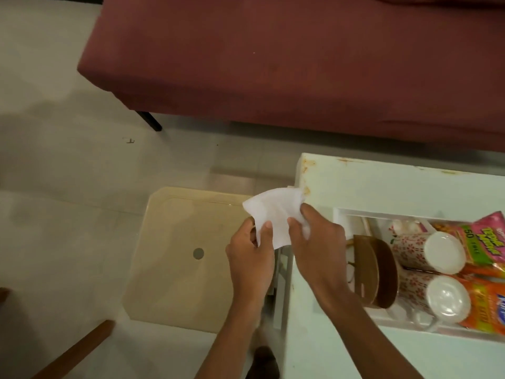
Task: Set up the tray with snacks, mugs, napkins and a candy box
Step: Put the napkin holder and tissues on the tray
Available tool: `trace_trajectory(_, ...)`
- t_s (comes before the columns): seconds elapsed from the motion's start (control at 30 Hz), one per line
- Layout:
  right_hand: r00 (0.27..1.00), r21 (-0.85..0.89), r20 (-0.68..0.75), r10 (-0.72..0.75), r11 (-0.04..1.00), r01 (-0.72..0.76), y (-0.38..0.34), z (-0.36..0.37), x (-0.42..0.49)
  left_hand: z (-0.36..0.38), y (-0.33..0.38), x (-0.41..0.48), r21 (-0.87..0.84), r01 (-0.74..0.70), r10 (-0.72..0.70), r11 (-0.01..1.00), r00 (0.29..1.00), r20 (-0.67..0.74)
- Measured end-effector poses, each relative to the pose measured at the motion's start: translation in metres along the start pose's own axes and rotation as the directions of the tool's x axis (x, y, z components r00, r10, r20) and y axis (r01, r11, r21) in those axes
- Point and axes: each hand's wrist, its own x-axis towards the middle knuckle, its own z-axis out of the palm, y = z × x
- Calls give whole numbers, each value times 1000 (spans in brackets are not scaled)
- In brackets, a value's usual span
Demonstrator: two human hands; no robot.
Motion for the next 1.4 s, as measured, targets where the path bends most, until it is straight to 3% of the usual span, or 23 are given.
trace_trajectory(0.17, 996, 25, 52, -78, 997, 77, 3, -19, -23, 21, 23, -40, -232, 188, -150, 954, 974, 170)
trace_trajectory(0.37, 995, 104, 87, -46, 994, 36, 21, -44, -38, 28, 35, -65, -393, 462, -296, 795, 861, 414)
trace_trajectory(0.53, 994, 149, 82, 73, 985, -85, 45, -73, -38, 41, 35, -77, -273, 391, -278, 879, 885, 374)
trace_trajectory(0.67, 961, 326, 156, 230, 906, -270, 60, -94, -38, 56, 30, -74, -262, 295, -213, 919, 930, 301)
trace_trajectory(0.8, 949, 355, 233, 213, 890, -287, 75, -115, -47, 74, 29, -63, -300, 347, -211, 889, 890, 404)
trace_trajectory(0.93, 946, 384, 194, 259, 867, -317, 92, -130, -60, 100, 25, -62, -286, 432, -244, 855, 823, 513)
trace_trajectory(1.1, 951, 246, 88, 296, 919, -309, 116, -142, -76, 135, 16, -75, -325, 593, -336, 737, 739, 584)
trace_trajectory(1.23, 969, 40, -26, 245, 969, -244, 137, -149, -79, 158, 13, -88, -241, 551, -384, 799, 776, 501)
trace_trajectory(1.4, 968, -138, -119, 223, 961, -238, 144, -142, -76, 174, 8, -104, -23, 280, -268, 960, 937, 225)
